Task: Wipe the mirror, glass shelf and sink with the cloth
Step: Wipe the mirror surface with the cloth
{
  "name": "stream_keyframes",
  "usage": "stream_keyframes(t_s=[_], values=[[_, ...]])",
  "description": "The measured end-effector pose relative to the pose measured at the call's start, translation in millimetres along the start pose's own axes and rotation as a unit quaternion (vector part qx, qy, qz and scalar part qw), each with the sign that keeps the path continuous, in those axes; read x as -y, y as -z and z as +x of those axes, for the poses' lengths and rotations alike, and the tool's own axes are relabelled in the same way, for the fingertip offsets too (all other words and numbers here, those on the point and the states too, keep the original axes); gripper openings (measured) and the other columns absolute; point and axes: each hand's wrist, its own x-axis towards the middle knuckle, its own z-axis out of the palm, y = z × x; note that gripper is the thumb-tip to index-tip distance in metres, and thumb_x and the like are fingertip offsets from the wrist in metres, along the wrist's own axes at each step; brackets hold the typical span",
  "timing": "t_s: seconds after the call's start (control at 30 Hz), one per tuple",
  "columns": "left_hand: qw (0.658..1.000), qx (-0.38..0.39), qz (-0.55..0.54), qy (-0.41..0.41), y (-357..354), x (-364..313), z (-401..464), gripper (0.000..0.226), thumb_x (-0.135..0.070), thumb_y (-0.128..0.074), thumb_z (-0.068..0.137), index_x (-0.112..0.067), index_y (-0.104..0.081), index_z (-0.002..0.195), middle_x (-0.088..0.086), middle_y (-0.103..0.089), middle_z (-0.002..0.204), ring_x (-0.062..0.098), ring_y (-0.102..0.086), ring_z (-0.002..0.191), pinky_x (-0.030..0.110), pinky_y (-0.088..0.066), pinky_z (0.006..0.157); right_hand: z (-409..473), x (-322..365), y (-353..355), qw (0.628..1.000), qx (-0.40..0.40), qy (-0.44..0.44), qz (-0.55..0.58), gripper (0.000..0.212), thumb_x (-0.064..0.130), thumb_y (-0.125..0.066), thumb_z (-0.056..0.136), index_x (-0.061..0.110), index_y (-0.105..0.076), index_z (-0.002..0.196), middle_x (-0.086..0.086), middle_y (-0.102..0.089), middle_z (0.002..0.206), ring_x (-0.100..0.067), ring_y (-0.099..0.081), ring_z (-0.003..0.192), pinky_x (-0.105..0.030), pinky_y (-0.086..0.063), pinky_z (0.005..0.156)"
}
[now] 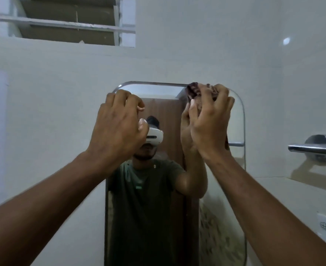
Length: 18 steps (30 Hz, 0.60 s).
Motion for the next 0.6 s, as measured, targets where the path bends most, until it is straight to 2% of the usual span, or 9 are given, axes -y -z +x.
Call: stream_keyframes(t_s=[0.1, 0.2, 0.23, 0.33, 0.4, 0.47, 0.53, 0.6], values=[[1.000, 0.007, -0.007, 0.020, 2.2, 9.1, -0.7, 0.032, -0.029, -0.057, 0.084, -0.017, -0.056, 0.114, 0.005, -0.051, 0.118, 0.021, -0.044, 0.109, 0.034, -0.042, 0.086, -14.5, 38.2, -8.3, 0.996, 0.035, 0.080, -0.005, 0.041, 0.033, -0.051, 0.101, 0.018, -0.051, 0.139, -0.012, -0.043, 0.141, -0.026, -0.044, 0.119, -0.035, -0.050, 0.094], [1.000, 0.003, -0.010, 0.028, 5.3, 13.6, -2.3, 0.032, -0.025, -0.056, 0.083, -0.016, -0.057, 0.114, 0.006, -0.051, 0.118, 0.023, -0.044, 0.109, 0.033, -0.041, 0.086, -14.9, 45.8, -14.7, 0.983, 0.056, 0.172, -0.016, 0.044, 0.033, -0.056, 0.099, 0.017, -0.051, 0.139, -0.013, -0.045, 0.139, -0.027, -0.045, 0.115, -0.036, -0.050, 0.092], [0.999, 0.004, -0.011, 0.030, 7.3, 15.0, -3.1, 0.032, -0.025, -0.056, 0.084, -0.016, -0.057, 0.114, 0.006, -0.051, 0.118, 0.022, -0.044, 0.109, 0.032, -0.040, 0.085, -10.0, 41.7, -15.3, 0.986, 0.049, 0.157, -0.015, 0.044, 0.034, -0.055, 0.100, 0.018, -0.050, 0.140, -0.013, -0.044, 0.139, -0.026, -0.045, 0.115, -0.036, -0.051, 0.093], [0.999, 0.005, -0.005, 0.031, 14.4, 21.0, -6.6, 0.032, -0.025, -0.054, 0.084, -0.016, -0.058, 0.114, 0.006, -0.051, 0.118, 0.021, -0.045, 0.108, 0.032, -0.041, 0.085, 3.5, 36.8, -16.5, 0.999, 0.007, 0.039, -0.028, 0.044, 0.038, -0.048, 0.102, 0.019, -0.048, 0.141, -0.013, -0.044, 0.140, -0.027, -0.046, 0.118, -0.037, -0.051, 0.095], [0.999, 0.006, -0.007, 0.035, 17.9, 24.6, -9.3, 0.032, -0.024, -0.054, 0.084, -0.015, -0.058, 0.114, 0.007, -0.052, 0.118, 0.023, -0.045, 0.107, 0.034, -0.042, 0.085, 1.7, 50.3, -20.1, 0.999, 0.000, 0.030, -0.038, 0.043, 0.037, -0.049, 0.102, 0.017, -0.049, 0.140, -0.016, -0.045, 0.140, -0.028, -0.046, 0.118, -0.036, -0.050, 0.096], [0.999, 0.005, -0.013, 0.049, 21.7, 26.9, -12.1, 0.033, -0.023, -0.055, 0.083, -0.014, -0.058, 0.114, 0.007, -0.052, 0.118, 0.024, -0.046, 0.108, 0.035, -0.042, 0.085, -8.3, 70.9, -24.6, 0.995, 0.018, 0.099, -0.028, 0.041, 0.034, -0.049, 0.102, 0.016, -0.049, 0.139, -0.016, -0.045, 0.140, -0.028, -0.046, 0.115, -0.035, -0.049, 0.093], [0.998, 0.003, -0.014, 0.063, 25.5, 30.0, -14.9, 0.034, -0.023, -0.055, 0.084, -0.014, -0.057, 0.117, 0.007, -0.052, 0.120, 0.024, -0.046, 0.110, 0.035, -0.042, 0.086, -18.4, 84.0, -29.4, 0.976, 0.065, 0.205, -0.015, 0.041, 0.032, -0.048, 0.102, 0.016, -0.049, 0.140, -0.017, -0.046, 0.140, -0.030, -0.047, 0.112, -0.037, -0.050, 0.088], [0.998, 0.002, -0.012, 0.068, 29.3, 34.1, -16.8, 0.034, -0.024, -0.055, 0.086, -0.014, -0.057, 0.118, 0.007, -0.052, 0.122, 0.023, -0.045, 0.112, 0.034, -0.042, 0.087, -17.1, 85.0, -31.3, 0.960, 0.096, 0.264, 0.000, 0.042, 0.032, -0.050, 0.101, 0.017, -0.049, 0.141, -0.016, -0.047, 0.139, -0.031, -0.048, 0.110, -0.041, -0.051, 0.086]])
